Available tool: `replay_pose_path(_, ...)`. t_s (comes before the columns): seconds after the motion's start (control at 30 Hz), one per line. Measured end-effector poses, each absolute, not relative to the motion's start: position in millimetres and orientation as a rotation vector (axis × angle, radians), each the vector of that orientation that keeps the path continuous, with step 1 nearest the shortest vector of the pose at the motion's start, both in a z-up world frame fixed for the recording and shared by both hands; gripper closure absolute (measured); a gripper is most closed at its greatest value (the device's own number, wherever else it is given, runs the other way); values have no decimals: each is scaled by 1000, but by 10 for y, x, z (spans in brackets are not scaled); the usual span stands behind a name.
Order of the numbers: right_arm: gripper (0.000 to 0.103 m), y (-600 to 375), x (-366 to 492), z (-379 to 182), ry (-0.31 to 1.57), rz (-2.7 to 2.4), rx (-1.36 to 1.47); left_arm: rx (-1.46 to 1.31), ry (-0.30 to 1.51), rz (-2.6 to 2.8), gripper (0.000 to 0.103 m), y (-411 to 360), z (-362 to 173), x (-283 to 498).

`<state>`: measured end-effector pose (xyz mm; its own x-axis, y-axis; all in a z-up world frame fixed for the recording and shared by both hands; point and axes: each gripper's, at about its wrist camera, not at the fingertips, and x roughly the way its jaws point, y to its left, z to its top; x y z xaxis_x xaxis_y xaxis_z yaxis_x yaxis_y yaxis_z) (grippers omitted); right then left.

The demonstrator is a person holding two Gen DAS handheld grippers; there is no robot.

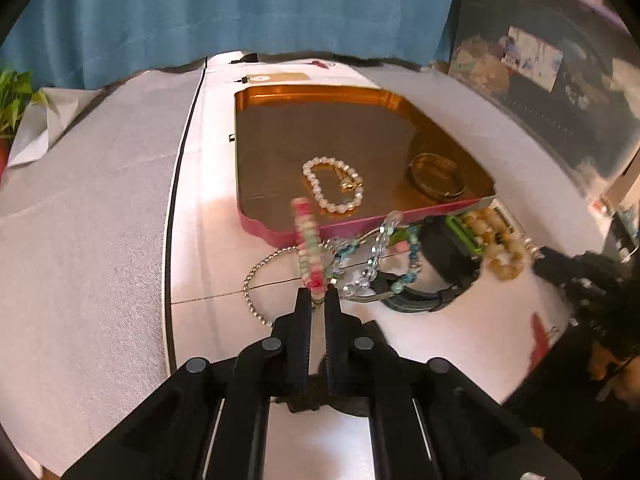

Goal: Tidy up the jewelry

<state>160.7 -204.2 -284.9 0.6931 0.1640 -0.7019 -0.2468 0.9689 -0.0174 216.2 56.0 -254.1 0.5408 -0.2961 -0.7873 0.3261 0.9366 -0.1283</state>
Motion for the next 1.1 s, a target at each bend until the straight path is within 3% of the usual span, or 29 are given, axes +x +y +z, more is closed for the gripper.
replay_pose_path(0.07, 91, -2057, 1605, -2841, 775, 241, -96, -22, 926, -384, 99, 621, -2487, 2132)
replay_pose_path(0.3, 91, -2081, 1484, -2636, 735, 258, -58, -139, 886, -382, 99, 755, -2164, 2015)
replay_pose_path(0.8, 91, -2003, 1562, -1520, 555, 271, 12, -96, 661, -348, 99, 468, -1028, 2019)
replay_pose_path(1.1, 91, -1817, 1985, -1224, 519, 293, -31, -103, 650, -385, 99, 405, -1025, 2410)
